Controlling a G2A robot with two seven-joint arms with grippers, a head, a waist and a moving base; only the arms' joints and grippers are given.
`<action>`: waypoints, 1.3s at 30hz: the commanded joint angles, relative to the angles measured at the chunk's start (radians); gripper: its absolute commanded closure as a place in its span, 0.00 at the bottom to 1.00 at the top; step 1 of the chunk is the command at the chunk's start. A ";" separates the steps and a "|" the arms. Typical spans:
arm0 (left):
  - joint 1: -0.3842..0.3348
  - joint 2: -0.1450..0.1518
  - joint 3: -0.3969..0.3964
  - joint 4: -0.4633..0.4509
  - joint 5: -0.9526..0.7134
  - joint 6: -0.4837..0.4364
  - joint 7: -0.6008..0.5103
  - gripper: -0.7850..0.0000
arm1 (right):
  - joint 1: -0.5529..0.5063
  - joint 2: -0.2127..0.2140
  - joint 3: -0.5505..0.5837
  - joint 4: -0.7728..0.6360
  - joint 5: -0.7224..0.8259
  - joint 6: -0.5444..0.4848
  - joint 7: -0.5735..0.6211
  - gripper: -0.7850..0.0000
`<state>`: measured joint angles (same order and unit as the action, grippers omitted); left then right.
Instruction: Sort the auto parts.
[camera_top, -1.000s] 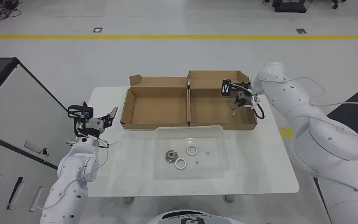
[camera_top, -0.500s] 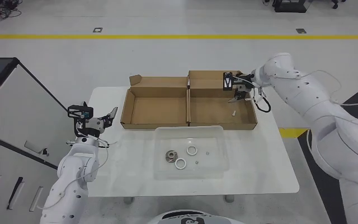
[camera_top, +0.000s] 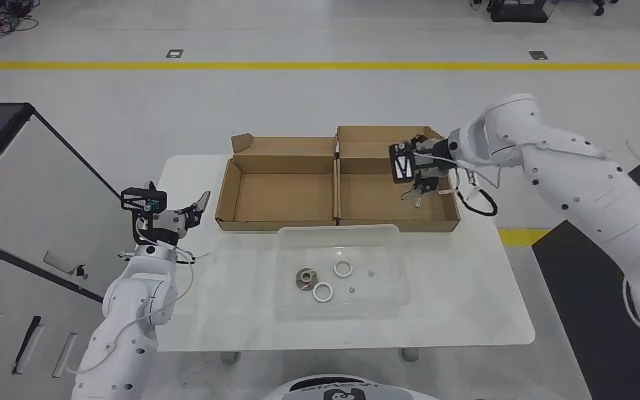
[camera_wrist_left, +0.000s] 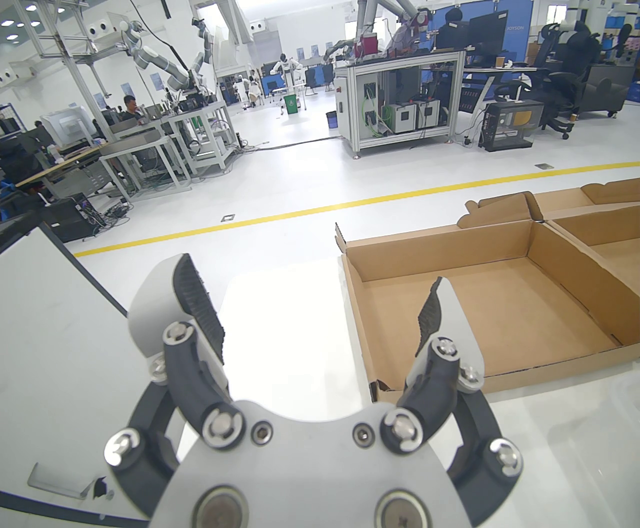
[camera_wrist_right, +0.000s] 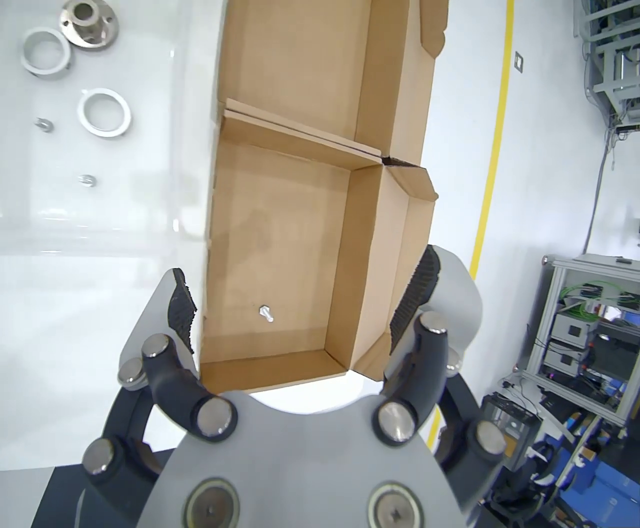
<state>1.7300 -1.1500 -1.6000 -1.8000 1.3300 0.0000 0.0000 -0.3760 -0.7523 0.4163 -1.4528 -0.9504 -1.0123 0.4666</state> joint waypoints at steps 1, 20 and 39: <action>0.000 0.000 0.000 0.000 0.000 0.000 0.000 0.00 | -0.012 0.029 0.020 -0.076 0.083 0.000 0.100 0.00; 0.000 0.000 0.000 0.000 0.000 0.000 0.000 0.00 | 0.165 0.052 -0.229 -0.294 0.571 0.186 0.527 0.00; 0.000 0.000 0.000 0.000 0.000 0.000 0.000 0.00 | 0.189 -0.007 -0.246 -0.291 0.709 0.311 0.652 0.00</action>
<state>1.7300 -1.1500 -1.6000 -1.8000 1.3300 0.0000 0.0000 -0.1868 -0.7595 0.1700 -1.7434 -0.2409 -0.7015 1.1188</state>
